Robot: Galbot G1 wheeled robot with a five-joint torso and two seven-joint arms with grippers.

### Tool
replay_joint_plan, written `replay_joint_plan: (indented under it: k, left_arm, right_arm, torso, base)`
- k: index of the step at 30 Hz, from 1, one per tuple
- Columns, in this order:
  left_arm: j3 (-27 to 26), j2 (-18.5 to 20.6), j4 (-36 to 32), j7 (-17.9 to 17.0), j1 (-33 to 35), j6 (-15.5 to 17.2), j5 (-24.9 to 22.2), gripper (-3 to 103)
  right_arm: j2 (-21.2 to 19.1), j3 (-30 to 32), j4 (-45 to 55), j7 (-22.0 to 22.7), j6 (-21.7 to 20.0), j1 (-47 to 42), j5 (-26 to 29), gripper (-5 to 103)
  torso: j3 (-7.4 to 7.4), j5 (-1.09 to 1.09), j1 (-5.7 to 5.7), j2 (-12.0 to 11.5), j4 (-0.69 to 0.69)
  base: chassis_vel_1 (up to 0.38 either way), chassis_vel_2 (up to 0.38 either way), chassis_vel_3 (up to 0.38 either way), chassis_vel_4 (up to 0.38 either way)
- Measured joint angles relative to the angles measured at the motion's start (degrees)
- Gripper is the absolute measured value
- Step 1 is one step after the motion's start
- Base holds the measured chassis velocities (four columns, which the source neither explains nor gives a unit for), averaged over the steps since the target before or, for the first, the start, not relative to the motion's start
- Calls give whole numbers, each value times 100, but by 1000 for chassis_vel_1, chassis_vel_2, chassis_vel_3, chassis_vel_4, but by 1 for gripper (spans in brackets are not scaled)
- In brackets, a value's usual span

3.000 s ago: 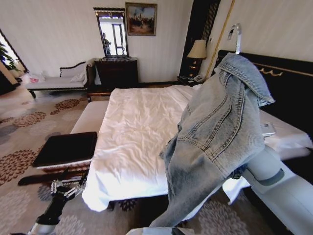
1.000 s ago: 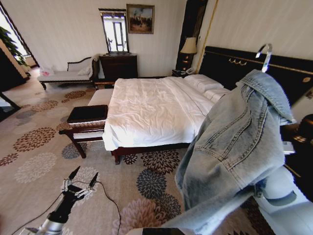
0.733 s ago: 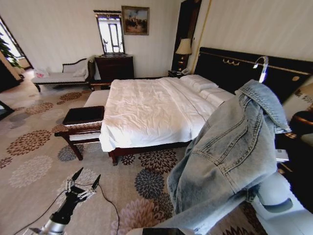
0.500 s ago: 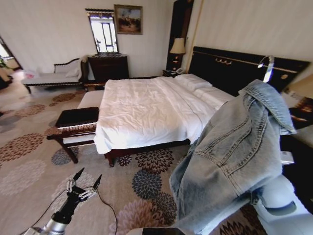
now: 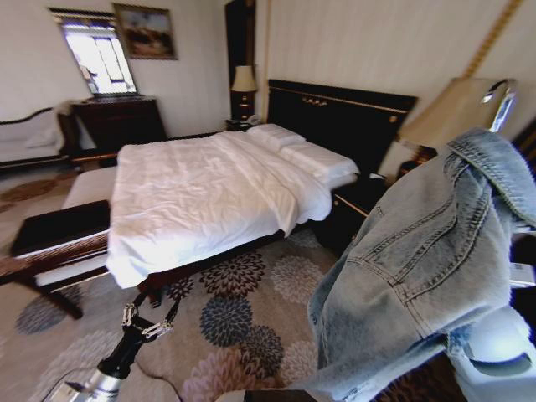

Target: Pick up the clothes from the bed and hang them on the clothes hanger.

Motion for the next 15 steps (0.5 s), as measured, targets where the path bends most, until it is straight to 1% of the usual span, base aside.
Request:
replay_joint_plan:
  k: [2, 7, 15]
  left_arm:
    - [9, 1, -4, -7, -5, 9, 2, 100]
    - [32, 14, -49, -30, -11, 27, 7, 100]
    - [113, 36, -103, -55, -34, 65, 33, 100]
  right_arm:
    - [27, 25, 12, 0, 10, -23, -31, 20]
    - [245, 206, 31, -34, 81, -245, -158, 20]
    - [241, 462, 31, -63, 162, -357, -172, 20]
  torso:
    - [0, 0, 0, 0, 0]
    - [0, 0, -1, 0, 0]
    - [0, 0, 0, 0, 0]
  base:
    - [-122, -126, -153, -127]
    - [-115, -129, -125, -117]
    - [-121, -135, -123, -123]
